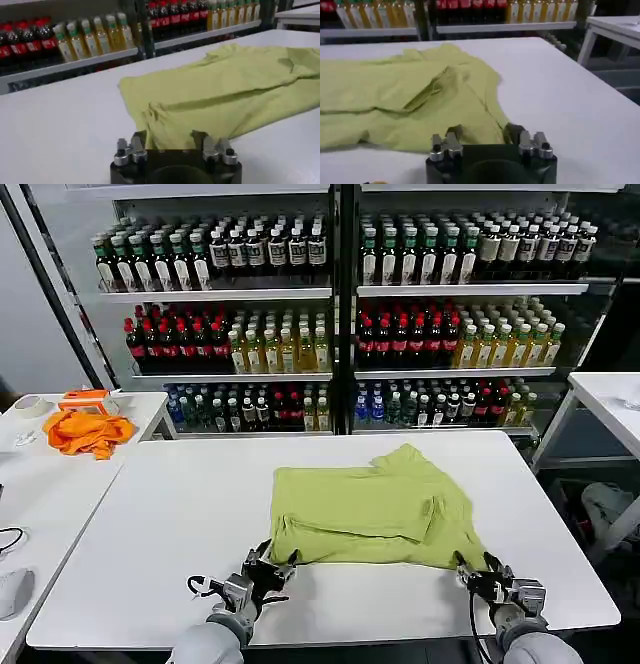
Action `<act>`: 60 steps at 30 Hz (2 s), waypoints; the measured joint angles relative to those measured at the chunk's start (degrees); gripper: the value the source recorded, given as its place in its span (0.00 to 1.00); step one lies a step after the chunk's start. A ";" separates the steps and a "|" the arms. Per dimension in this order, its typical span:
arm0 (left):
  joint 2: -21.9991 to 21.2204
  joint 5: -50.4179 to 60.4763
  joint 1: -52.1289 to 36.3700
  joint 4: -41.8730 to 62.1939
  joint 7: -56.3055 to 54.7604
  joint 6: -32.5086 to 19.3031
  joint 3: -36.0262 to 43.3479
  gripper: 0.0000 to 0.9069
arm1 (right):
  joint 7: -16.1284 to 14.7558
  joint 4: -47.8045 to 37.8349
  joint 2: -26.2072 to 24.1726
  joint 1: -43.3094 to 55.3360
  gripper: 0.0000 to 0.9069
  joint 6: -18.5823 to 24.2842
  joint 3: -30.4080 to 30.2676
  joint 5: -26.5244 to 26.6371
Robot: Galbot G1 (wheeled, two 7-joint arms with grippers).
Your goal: Fold and organize the clothes.
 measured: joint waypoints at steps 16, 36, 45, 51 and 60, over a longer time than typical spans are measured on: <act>0.38 -1.47 0.90 0.31 0.58 -0.32 -0.45 0.02 | -0.33 -0.01 -0.72 -1.07 0.00 0.19 0.14 1.13; 3.64 0.29 11.71 -8.84 0.37 -0.04 -3.78 0.02 | -1.93 8.84 -3.16 -12.29 0.00 -0.27 2.40 -2.36; 5.39 1.68 18.14 -14.03 0.27 -0.26 -5.92 0.03 | -2.91 11.93 -4.00 -15.92 1.00 -1.00 2.63 -4.88; 6.09 2.86 20.83 -16.41 0.62 0.30 -6.55 1.00 | -3.21 13.82 -4.47 -16.35 1.00 -0.81 3.23 -6.11; 7.60 1.56 19.75 -17.54 0.04 0.07 -8.39 1.00 | -1.92 14.26 -6.79 -12.16 1.00 1.12 4.16 -3.63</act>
